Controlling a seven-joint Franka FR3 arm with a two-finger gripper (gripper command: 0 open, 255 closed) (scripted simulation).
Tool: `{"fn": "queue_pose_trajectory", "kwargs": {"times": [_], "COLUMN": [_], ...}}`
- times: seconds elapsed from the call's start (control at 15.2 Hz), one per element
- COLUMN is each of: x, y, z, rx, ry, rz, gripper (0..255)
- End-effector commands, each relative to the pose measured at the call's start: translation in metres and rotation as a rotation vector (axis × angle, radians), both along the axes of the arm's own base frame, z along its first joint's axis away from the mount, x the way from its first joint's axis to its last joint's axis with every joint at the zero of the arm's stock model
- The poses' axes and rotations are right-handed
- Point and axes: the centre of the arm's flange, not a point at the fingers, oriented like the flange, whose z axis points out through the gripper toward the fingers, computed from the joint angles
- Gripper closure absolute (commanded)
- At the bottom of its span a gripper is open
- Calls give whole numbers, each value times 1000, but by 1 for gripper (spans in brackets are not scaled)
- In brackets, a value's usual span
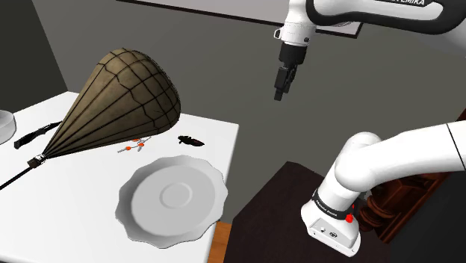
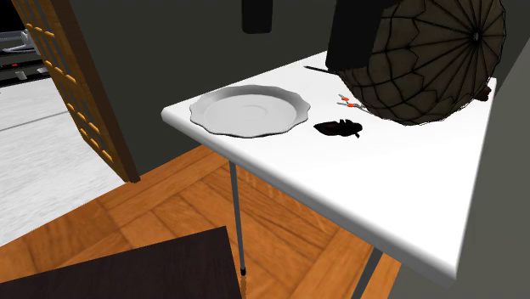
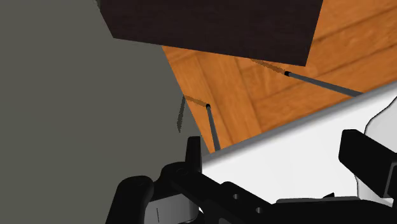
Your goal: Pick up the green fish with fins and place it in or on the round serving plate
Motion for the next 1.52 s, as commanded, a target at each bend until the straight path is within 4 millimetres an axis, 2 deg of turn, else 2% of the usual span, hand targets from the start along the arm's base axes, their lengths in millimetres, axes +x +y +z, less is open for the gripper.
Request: {"fn": "queue_pose_trajectory", "kwargs": {"times": [0.0,1.45], "x": [0,193], "y": [0,168], "z": [0,-140], "rx": [0,25], "ry": [0,42], "rz": [0,-85], "gripper": [0,0]}}
